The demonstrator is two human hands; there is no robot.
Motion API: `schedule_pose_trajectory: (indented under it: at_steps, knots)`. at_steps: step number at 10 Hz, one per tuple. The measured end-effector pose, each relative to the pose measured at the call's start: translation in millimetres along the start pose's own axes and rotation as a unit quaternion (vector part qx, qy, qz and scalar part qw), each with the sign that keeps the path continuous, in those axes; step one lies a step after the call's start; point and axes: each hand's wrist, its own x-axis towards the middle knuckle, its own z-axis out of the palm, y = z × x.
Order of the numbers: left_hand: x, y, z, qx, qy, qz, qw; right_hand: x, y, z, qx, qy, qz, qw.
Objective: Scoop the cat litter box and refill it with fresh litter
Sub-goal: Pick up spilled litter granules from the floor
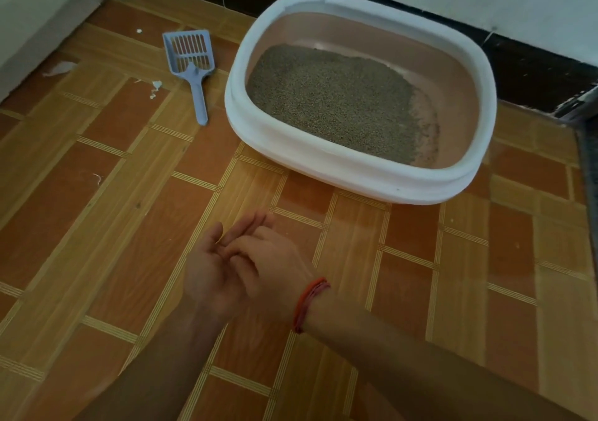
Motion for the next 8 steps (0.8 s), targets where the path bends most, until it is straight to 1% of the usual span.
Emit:
schedule_pose_trajectory:
  at_steps: [1, 2, 3, 4, 5, 7, 8]
  knots:
    - [-2, 8, -1, -0.064, -0.013, 0.025, 0.998, 16, -8, -26, 0.132, 0.099, 0.012, 0.986]
    - [0, 13, -4, -0.095, -0.007, 0.038, 0.995, 40, 27, -28, 0.135, 0.234, 0.070, 0.960]
    - [-1, 17, -4, -0.104, -0.005, 0.041, 0.994, 45, 61, -22, 0.041, 0.218, 0.094, 0.971]
    - [-1, 19, -5, -0.093, 0.002, 0.041, 0.995, 40, 68, -14, 0.029, 0.173, 0.105, 0.979]
    - [-1, 18, -9, -0.085, 0.001, 0.038, 0.996, 36, 75, -8, 0.022, 0.148, 0.098, 0.984]
    - [0, 15, -10, -0.088, 0.002, 0.029, 0.996, 43, 77, 2, 0.026, 0.141, 0.087, 0.986]
    - [0, 15, -11, -0.093, 0.001, 0.026, 0.995, 46, 76, 3, -0.004, 0.137, 0.077, 0.987]
